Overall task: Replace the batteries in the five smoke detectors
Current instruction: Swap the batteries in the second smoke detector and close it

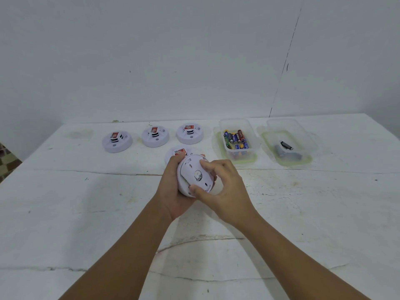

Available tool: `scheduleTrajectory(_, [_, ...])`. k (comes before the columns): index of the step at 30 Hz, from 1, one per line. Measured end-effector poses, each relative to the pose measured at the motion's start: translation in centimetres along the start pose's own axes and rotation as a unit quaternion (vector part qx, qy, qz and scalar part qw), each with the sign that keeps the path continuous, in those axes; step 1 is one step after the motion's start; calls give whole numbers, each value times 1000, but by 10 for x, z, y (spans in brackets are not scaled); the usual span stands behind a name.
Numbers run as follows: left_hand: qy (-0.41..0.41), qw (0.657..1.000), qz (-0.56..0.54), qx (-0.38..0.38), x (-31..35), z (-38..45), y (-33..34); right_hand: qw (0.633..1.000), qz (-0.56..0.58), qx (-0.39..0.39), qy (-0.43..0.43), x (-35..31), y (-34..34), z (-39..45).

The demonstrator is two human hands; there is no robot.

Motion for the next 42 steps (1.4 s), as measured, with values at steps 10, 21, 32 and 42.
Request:
scheduleTrajectory(10, [-13, 1000, -13, 0, -1, -6, 7, 999, 48, -8, 11, -1, -5, 2])
scheduleTrajectory(21, [-27, 999, 7, 15, -7, -3, 2, 998, 21, -42, 45, 3, -13, 8])
scheduleTrajectory(32, [-19, 998, 61, 24, 1, -5, 8, 993, 20, -59, 99, -3, -15, 17])
scheduleTrajectory(42, [-12, 997, 76, 32, 8, -8, 8, 997, 27, -31, 61, -11, -9, 18])
Point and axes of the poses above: each hand's wrist, its own z-axis towards the middle knuckle, its own y-axis out of the palm, x = y × z, the point moved 5 cm from there along z, towards the middle knuckle, and after that the axes turned 3 degrees about -y, right-handed, at the moved point
